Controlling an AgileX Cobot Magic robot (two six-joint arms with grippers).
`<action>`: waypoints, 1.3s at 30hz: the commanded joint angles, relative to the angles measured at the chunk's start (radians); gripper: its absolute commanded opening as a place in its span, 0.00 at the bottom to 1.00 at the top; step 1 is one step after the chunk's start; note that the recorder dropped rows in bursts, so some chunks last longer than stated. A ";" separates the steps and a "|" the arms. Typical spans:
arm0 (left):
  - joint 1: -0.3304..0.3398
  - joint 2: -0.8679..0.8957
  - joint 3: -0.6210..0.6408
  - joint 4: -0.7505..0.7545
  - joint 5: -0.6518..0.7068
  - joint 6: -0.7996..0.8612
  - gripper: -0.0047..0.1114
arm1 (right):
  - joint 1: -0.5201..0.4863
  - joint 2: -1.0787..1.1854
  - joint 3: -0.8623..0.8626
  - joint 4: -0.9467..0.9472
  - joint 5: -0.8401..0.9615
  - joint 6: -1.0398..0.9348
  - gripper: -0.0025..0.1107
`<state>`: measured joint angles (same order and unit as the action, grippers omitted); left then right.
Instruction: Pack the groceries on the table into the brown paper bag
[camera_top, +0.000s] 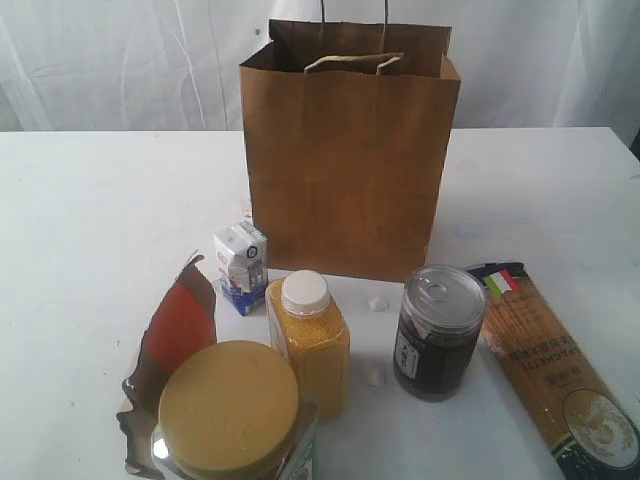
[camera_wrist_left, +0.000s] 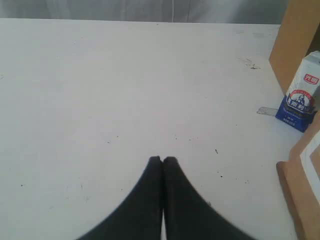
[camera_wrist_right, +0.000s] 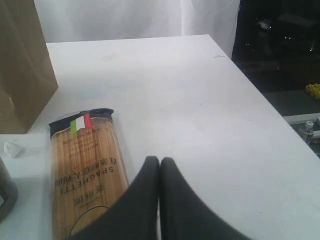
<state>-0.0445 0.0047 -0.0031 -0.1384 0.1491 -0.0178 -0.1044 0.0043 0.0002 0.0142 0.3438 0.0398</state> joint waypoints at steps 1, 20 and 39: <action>-0.004 -0.005 0.003 -0.007 0.000 0.000 0.04 | 0.003 -0.004 0.000 -0.007 -0.008 -0.003 0.02; -0.003 -0.005 0.003 -0.007 -0.014 0.000 0.04 | 0.003 -0.004 0.000 -0.007 -0.008 -0.003 0.02; -0.003 -0.005 0.003 -0.034 -0.559 -0.134 0.04 | 0.003 -0.004 0.000 -0.022 -0.016 -0.029 0.02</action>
<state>-0.0445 0.0040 -0.0031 -0.1621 -0.2532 -0.0735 -0.1044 0.0043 0.0002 0.0142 0.3438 0.0398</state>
